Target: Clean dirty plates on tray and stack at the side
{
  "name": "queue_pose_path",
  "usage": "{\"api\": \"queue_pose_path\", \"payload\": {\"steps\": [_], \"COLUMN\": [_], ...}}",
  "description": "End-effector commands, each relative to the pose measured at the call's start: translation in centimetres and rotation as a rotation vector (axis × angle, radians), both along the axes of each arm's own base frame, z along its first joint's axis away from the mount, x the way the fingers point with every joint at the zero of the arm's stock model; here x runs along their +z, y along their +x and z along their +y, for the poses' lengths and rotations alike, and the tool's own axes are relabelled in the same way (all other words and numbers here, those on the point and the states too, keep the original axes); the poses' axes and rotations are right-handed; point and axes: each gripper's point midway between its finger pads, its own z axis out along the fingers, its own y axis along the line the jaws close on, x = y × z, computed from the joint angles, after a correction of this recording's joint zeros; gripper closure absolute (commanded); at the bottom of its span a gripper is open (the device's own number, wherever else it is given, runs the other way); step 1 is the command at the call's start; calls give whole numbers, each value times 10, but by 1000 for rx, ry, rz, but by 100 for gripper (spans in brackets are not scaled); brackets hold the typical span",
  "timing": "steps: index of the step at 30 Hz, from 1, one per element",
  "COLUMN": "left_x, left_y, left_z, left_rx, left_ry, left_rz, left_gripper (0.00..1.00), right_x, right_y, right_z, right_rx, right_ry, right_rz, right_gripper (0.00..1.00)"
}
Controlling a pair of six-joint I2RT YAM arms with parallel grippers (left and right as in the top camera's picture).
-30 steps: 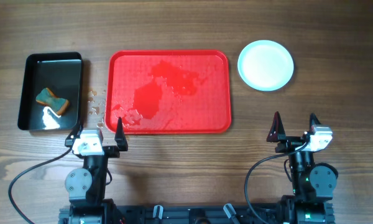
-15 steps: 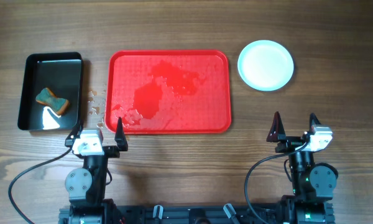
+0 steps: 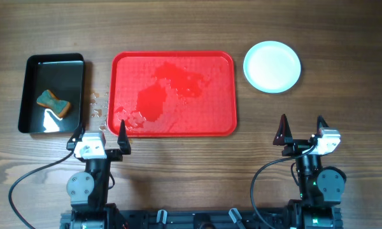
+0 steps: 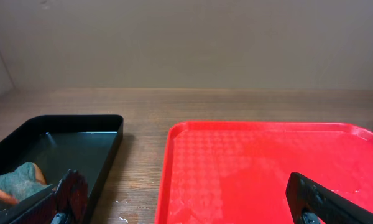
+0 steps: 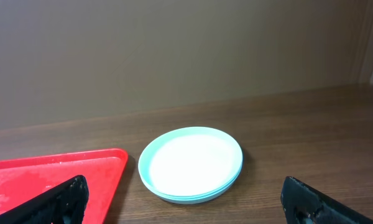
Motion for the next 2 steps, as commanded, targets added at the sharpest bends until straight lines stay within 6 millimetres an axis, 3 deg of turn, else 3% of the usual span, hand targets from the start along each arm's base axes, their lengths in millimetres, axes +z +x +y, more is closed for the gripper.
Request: {"api": "queue_pose_path", "payload": {"steps": [1,2], "left_x": [-1,-1], "left_y": [0,0], "left_z": [0,0], "left_rx": [1,1], "left_ry": [-9,-9], "left_rz": [-2,-3], "left_gripper": [0,0], "right_x": [2,2], "right_y": [-1,-1], "right_z": [-4,-4], "right_rx": [-19,-19], "right_ry": [-14,-14], "right_rz": [-11,-11], "right_gripper": [0,0]}}
